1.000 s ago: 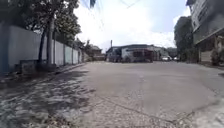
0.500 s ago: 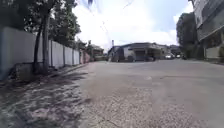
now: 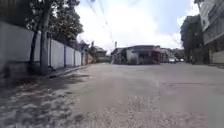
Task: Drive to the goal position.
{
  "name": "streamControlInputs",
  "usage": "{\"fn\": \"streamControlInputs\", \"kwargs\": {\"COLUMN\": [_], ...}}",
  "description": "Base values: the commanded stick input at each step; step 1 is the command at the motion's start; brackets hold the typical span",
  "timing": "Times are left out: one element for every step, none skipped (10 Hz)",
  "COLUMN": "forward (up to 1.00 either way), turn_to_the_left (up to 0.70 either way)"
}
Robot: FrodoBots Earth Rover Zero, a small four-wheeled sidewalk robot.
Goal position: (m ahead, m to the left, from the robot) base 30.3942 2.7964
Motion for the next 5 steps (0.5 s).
{"fn": "streamControlInputs", "kwargs": {"forward": [1.00,1.00,1.00,1.00,1.00], "turn_to_the_left": [0.00,0.00,0.00,0.00,0.00]}}
